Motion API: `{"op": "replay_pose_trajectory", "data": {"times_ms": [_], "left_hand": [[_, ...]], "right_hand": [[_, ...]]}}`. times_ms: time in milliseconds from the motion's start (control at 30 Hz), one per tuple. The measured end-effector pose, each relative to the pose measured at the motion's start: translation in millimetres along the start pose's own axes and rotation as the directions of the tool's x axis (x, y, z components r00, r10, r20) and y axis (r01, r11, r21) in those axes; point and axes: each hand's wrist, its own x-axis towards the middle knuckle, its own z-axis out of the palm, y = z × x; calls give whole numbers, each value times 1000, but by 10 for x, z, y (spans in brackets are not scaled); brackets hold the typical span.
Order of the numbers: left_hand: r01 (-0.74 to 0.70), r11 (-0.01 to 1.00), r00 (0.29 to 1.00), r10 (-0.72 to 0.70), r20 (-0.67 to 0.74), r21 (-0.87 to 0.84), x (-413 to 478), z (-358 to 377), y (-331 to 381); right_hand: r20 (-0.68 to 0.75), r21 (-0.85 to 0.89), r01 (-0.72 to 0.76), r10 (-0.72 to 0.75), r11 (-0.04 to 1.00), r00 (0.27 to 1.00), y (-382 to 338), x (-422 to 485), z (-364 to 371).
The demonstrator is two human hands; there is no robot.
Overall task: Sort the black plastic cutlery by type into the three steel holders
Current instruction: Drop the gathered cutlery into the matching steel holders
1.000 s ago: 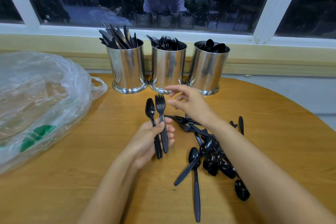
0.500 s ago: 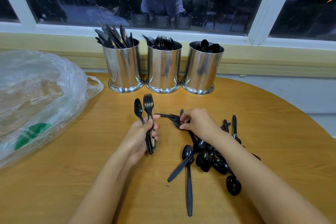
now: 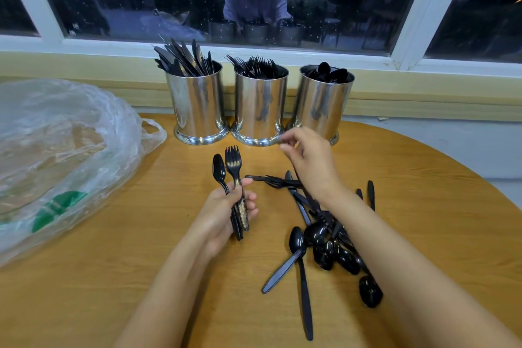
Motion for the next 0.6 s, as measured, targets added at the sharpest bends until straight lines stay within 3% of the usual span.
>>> {"op": "replay_pose_trajectory", "data": {"times_ms": [67, 133, 233, 367, 600], "left_hand": [[3, 1000, 1000, -3, 7, -1, -8, 0, -4], [1, 1000, 1000, -1, 25, 2, -14, 12, -6], [6, 1000, 997, -7, 73, 25, -45, 37, 6], [15, 989, 986, -39, 160, 147, -75, 38, 15], [20, 990, 975, -50, 217, 137, -84, 41, 5]], "right_hand": [[2, 258, -70, 72, 964, 997, -140, 105, -108], [207, 427, -222, 144, 877, 968, -228, 148, -110], [338, 415, -250, 107, 875, 935, -213, 132, 40], [254, 357, -183, 93, 916, 963, -158, 146, 168], [293, 390, -238, 126, 889, 948, -82, 138, 180]]}}
